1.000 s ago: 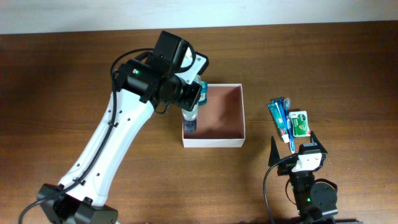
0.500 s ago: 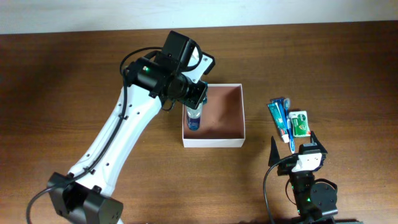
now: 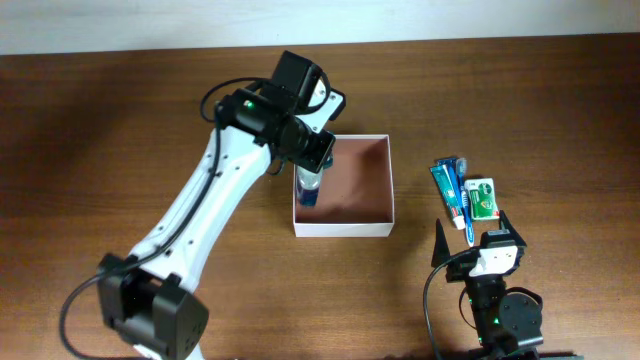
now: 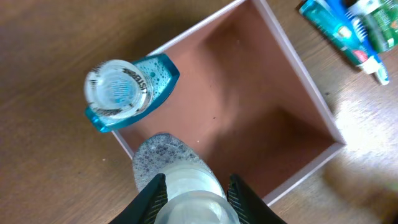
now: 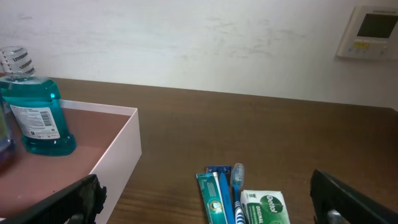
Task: Pack container
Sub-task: 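Lower the soap bottle into the box beside the mouthwash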
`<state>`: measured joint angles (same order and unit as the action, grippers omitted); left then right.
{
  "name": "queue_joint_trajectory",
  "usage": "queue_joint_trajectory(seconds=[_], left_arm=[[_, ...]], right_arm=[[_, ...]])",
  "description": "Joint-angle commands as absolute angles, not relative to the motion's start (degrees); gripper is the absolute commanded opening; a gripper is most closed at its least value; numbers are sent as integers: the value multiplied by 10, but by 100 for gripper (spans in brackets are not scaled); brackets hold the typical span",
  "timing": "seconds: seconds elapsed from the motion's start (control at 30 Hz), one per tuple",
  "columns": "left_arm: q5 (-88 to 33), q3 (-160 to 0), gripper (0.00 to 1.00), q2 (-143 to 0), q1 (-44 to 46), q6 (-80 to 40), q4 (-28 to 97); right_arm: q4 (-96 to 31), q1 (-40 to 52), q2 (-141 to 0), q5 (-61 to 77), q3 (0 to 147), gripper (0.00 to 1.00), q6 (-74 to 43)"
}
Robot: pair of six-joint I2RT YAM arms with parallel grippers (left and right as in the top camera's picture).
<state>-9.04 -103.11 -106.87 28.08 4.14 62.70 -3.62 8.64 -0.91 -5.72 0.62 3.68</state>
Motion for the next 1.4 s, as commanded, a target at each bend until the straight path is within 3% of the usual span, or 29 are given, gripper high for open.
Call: queue_joint_trajectory(seconds=[0.0, 0.53, 0.67, 1.03, 1.37], left_arm=[[-87, -1054, 7, -1084, 281, 52, 621], [-21, -1050, 8, -1091, 281, 6, 623], [-21, -1050, 18, -1091, 281, 6, 624], [-21, -1050, 20, -1091, 281, 10, 638], [-55, -1050, 19, -1091, 281, 128, 658]], right_arm=[[-41, 82, -4, -60, 3, 98, 39], [-41, 82, -4, -60, 3, 98, 39], [-41, 82, -4, -60, 3, 98, 39], [-41, 82, -4, -60, 3, 98, 39], [-41, 82, -4, -60, 3, 98, 39]])
